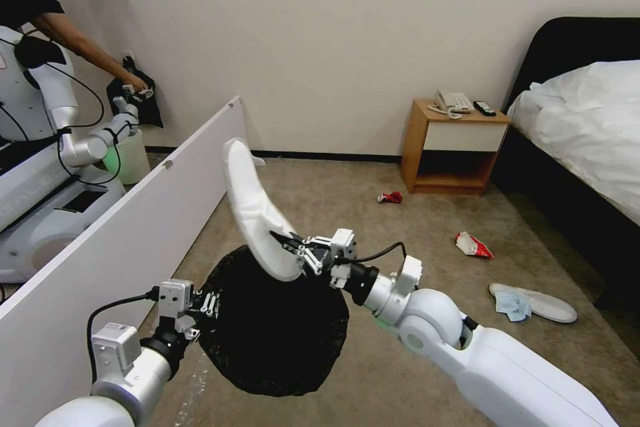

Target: Pick up the trash bin, then pick up the garbage from the floor and place it into the trash bin.

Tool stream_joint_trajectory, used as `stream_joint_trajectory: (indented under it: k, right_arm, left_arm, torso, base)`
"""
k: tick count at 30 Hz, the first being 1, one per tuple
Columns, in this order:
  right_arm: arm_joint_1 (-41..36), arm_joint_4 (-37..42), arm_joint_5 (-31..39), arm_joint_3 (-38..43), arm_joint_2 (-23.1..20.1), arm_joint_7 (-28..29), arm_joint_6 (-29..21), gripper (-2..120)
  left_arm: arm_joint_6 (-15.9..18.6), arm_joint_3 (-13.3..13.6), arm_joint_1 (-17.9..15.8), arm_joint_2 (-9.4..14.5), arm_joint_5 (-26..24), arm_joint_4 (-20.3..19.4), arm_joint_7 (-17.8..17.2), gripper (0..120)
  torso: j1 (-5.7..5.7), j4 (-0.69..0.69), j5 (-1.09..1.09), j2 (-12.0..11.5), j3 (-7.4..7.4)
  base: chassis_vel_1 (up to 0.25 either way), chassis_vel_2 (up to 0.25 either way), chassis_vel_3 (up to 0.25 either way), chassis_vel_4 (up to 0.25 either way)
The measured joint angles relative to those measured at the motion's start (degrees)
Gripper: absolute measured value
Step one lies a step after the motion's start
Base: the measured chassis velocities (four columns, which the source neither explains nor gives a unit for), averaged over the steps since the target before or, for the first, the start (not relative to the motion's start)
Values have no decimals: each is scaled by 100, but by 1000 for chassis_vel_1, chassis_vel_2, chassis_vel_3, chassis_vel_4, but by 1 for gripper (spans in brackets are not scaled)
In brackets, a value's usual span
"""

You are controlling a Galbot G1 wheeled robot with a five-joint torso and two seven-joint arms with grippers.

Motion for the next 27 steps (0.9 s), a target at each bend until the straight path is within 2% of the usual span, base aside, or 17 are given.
stream_joint_trajectory:
  k: [11,19,21,27]
  right_arm:
    - [-22,97,-15,-129,-10,48,-9,0]
    - [-132,121,-55,-129,-62,65,-9,0]
    - [-197,167,-64,-125,-104,65,-6,0]
    - [-262,223,-73,-120,-137,62,2,0]
  left_arm:
    - [276,-30,80,-43,-711,-91,-413,4]
    - [346,-23,102,-90,-1031,-114,-544,4]
    - [474,-41,108,-135,-1563,-166,-776,4]
    - [537,-44,73,-186,-1765,-158,-924,4]
  torso:
    - [0,0,0,0,0]
    - [0,0,0,0,0]
    - [0,0,0,0,0]
    - [0,0,0,0,0]
  base:
    - [0,0,0,0]
    - [0,0,0,0]
    - [0,0,0,0]
    - [0,0,0,0]
